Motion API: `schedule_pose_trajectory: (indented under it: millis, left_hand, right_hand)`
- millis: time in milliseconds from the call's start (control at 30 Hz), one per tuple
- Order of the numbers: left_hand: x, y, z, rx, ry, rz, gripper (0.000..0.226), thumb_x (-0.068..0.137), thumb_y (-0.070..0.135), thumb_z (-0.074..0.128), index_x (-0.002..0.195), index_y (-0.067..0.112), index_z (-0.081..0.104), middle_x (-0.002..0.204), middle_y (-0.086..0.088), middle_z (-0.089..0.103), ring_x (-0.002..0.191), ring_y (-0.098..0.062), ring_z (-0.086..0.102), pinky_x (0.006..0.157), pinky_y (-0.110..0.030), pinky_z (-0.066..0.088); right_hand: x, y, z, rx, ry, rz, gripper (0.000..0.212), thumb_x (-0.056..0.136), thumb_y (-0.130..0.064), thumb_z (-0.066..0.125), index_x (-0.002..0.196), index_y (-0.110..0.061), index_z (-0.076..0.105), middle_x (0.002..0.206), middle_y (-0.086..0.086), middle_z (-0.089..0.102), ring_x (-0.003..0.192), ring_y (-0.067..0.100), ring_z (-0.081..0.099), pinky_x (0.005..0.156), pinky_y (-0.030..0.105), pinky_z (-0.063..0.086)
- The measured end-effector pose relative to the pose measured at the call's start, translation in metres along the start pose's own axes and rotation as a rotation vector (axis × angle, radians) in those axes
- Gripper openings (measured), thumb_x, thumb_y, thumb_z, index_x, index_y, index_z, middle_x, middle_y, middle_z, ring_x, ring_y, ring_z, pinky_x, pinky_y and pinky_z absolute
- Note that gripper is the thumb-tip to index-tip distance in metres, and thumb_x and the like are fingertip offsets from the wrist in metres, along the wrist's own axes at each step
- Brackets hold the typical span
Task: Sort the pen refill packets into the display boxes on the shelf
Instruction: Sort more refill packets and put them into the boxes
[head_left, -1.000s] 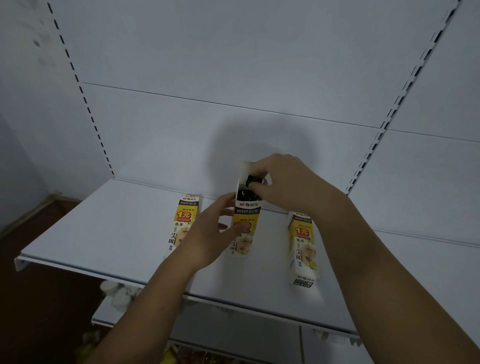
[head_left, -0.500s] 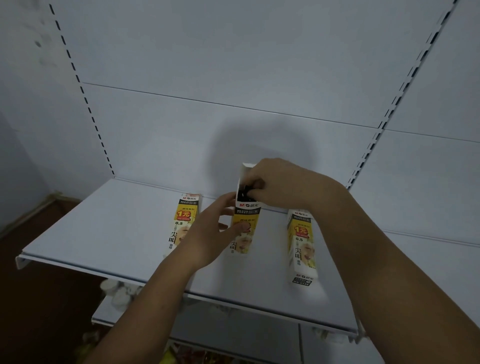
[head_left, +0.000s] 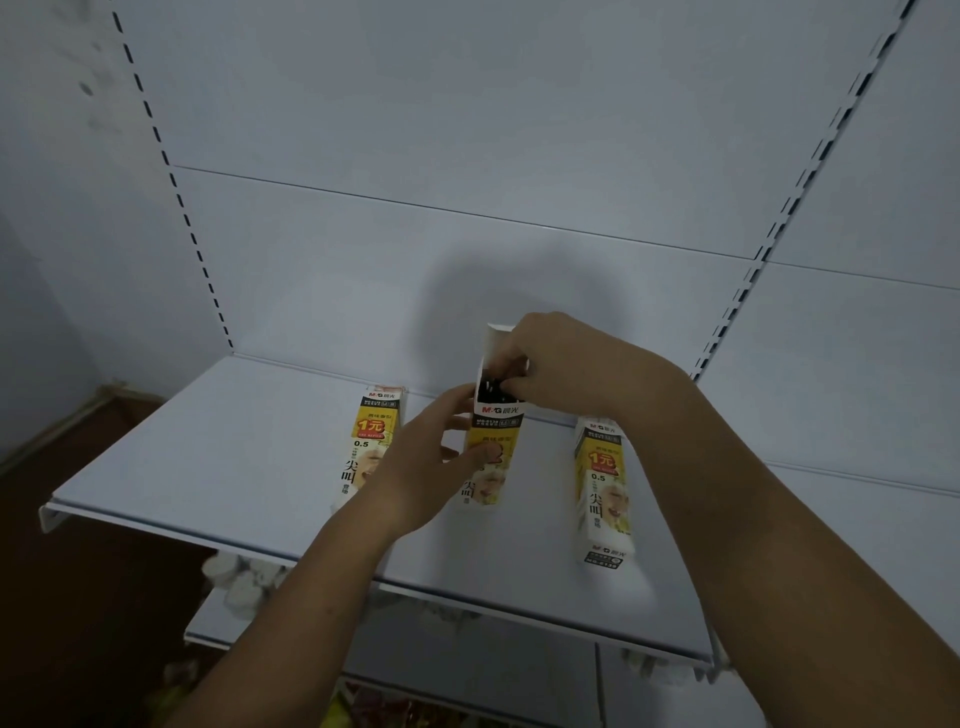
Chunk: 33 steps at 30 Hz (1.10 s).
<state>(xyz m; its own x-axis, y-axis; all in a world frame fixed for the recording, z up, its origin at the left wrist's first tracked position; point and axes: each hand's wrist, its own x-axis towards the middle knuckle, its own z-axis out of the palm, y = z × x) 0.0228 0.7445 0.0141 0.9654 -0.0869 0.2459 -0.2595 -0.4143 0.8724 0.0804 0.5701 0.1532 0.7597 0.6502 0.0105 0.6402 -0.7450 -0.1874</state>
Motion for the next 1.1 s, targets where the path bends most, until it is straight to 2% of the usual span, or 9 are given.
schedule_pose_trajectory:
  millis: [133,233,367,667,767,900,1000,1100]
  left_hand:
    - [0.001,0.001,0.0,-0.014,-0.005,0.005,0.054,0.097,0.024,0.073,0.144,0.039,0.051,0.125,0.028,0.063,0.118,0.017,0.053,0.079,-0.009,0.053]
    - [0.001,0.002,-0.001,-0.011,-0.011,0.007,0.055,0.097,0.025,0.074,0.143,0.042,0.051,0.125,0.031,0.063,0.117,0.016,0.054,0.08,-0.009,0.053]
    - [0.001,0.004,-0.002,-0.02,-0.006,0.011,0.054,0.097,0.025,0.074,0.142,0.043,0.05,0.124,0.031,0.063,0.116,0.017,0.054,0.079,-0.009,0.053]
    - [0.001,0.005,0.0,-0.039,0.006,0.002,0.053,0.096,0.022,0.074,0.137,0.046,0.051,0.121,0.031,0.064,0.115,0.018,0.053,0.078,-0.01,0.054]
    - [0.001,0.004,-0.001,-0.031,0.002,0.003,0.053,0.096,0.023,0.074,0.138,0.046,0.051,0.122,0.031,0.063,0.115,0.019,0.054,0.078,-0.011,0.055]
    - [0.002,0.003,-0.001,-0.023,0.004,-0.002,0.054,0.096,0.026,0.074,0.142,0.041,0.051,0.125,0.029,0.064,0.117,0.016,0.055,0.079,-0.012,0.055]
    - [0.002,0.003,0.0,-0.028,0.003,0.001,0.053,0.096,0.026,0.074,0.142,0.041,0.052,0.124,0.028,0.065,0.118,0.013,0.056,0.082,-0.017,0.057]
    - [0.001,0.003,0.0,-0.03,0.001,0.003,0.053,0.096,0.026,0.074,0.14,0.043,0.052,0.122,0.03,0.065,0.118,0.013,0.056,0.081,-0.016,0.057]
  right_hand:
    - [0.004,-0.004,0.005,-0.062,-0.051,-0.005,0.031,0.101,-0.016,0.058,0.111,-0.037,0.079,0.081,-0.019,0.063,0.082,0.009,0.063,0.086,0.042,0.059]
    - [0.0,-0.003,-0.002,-0.009,0.005,-0.004,0.027,0.096,-0.021,0.065,0.105,-0.041,0.08,0.09,-0.017,0.074,0.085,0.008,0.068,0.083,0.04,0.06]
    - [-0.006,-0.002,-0.008,0.019,0.085,-0.016,0.017,0.091,-0.03,0.073,0.099,-0.042,0.082,0.087,-0.021,0.074,0.083,0.002,0.067,0.083,0.034,0.058]
    - [-0.001,-0.009,0.003,-0.058,0.074,0.003,0.022,0.094,-0.022,0.066,0.096,-0.037,0.083,0.081,-0.016,0.073,0.073,0.005,0.065,0.079,0.037,0.06]
    - [-0.003,-0.006,-0.002,-0.004,0.09,-0.008,0.02,0.095,-0.025,0.067,0.099,-0.038,0.082,0.087,-0.018,0.073,0.079,0.004,0.066,0.078,0.032,0.058]
    - [-0.011,-0.002,-0.01,0.093,0.13,-0.037,0.018,0.098,-0.025,0.065,0.102,-0.029,0.082,0.09,-0.017,0.072,0.072,-0.004,0.06,0.068,0.016,0.04]
    - [-0.014,-0.003,-0.005,0.103,0.043,-0.079,0.011,0.095,-0.03,0.071,0.1,-0.032,0.081,0.086,-0.017,0.073,0.074,-0.001,0.063,0.068,0.02,0.048]
    - [-0.013,-0.001,-0.003,0.104,0.019,-0.052,0.011,0.09,-0.026,0.077,0.099,-0.033,0.08,0.082,-0.019,0.072,0.076,-0.003,0.066,0.072,0.024,0.052]
